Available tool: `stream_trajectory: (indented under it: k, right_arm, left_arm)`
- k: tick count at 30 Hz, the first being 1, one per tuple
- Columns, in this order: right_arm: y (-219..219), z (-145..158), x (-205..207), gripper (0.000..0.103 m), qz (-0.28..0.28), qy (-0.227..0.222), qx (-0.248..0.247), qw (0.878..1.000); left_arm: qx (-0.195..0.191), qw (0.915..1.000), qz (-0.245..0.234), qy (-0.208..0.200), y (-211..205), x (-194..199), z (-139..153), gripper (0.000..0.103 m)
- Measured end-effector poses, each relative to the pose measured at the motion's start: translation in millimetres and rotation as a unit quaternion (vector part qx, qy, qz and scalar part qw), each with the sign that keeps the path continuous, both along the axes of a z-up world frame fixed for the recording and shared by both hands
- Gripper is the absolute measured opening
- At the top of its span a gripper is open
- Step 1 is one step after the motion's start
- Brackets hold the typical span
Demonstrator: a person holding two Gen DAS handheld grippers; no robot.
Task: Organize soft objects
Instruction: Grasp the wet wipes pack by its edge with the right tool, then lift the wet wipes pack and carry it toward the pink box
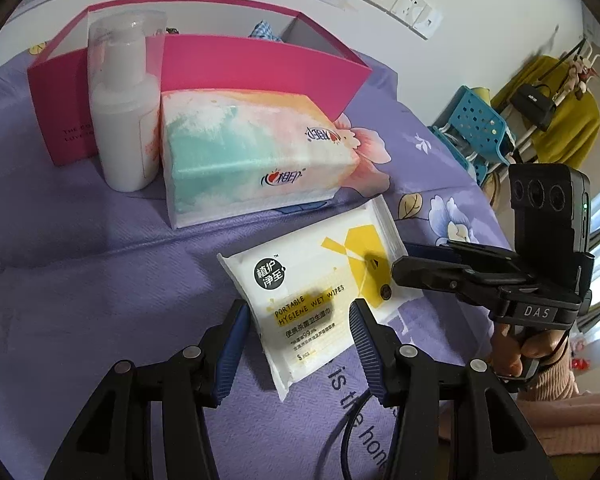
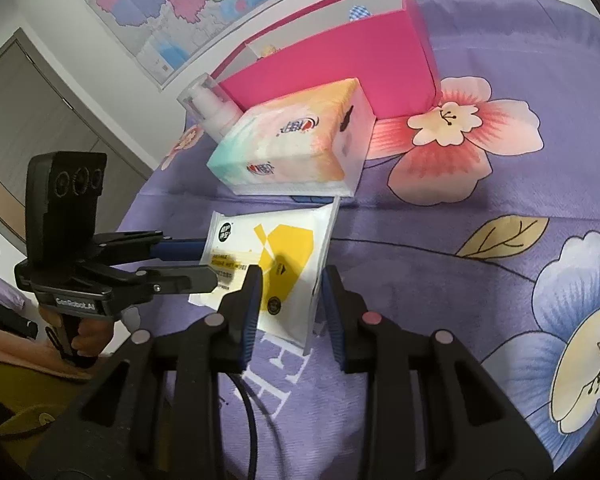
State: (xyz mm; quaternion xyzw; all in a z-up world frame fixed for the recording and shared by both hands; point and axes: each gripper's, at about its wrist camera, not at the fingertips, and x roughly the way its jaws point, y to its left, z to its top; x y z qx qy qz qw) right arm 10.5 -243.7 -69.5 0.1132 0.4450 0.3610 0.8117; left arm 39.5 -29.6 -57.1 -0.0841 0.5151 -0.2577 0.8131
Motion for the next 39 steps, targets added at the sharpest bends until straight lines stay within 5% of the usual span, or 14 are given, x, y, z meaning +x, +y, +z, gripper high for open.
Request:
stream_trajectory:
  k: [39]
  right_arm:
    - [0,21,-1,0.034,-0.001,-0.029,0.015,0.999]
  left_arm:
    - [0.007,0.9985,0.014,-0.052,3,-4,31,0.052]
